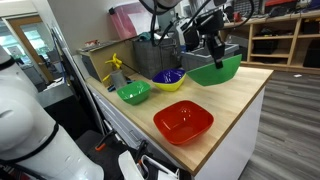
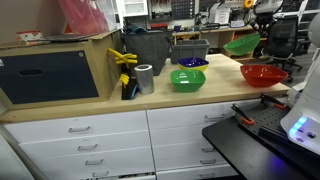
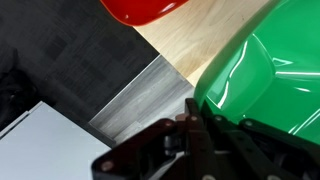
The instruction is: Pick up the green bowl from the stack of bowls and place it on the counter
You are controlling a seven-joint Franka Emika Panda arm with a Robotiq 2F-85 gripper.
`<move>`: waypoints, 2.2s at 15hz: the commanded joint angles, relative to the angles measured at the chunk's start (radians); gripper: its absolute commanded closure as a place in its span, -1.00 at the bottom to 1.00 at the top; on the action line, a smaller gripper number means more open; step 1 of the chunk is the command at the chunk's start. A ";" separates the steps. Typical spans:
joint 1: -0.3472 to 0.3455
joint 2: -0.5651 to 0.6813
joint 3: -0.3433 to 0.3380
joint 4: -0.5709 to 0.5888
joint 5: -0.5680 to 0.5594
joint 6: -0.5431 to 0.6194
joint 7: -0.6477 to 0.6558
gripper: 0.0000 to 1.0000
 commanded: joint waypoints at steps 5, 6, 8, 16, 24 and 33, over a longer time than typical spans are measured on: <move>-0.011 0.148 -0.013 0.007 0.157 0.200 -0.080 0.98; -0.015 0.172 -0.011 0.016 0.205 0.219 -0.099 0.98; -0.018 0.202 -0.006 0.028 0.284 0.241 -0.140 0.98; -0.030 0.245 0.007 0.037 0.464 0.239 -0.252 0.98; -0.072 0.289 0.050 0.026 0.613 0.222 -0.410 0.98; -0.094 0.306 0.047 0.021 0.609 0.206 -0.451 0.24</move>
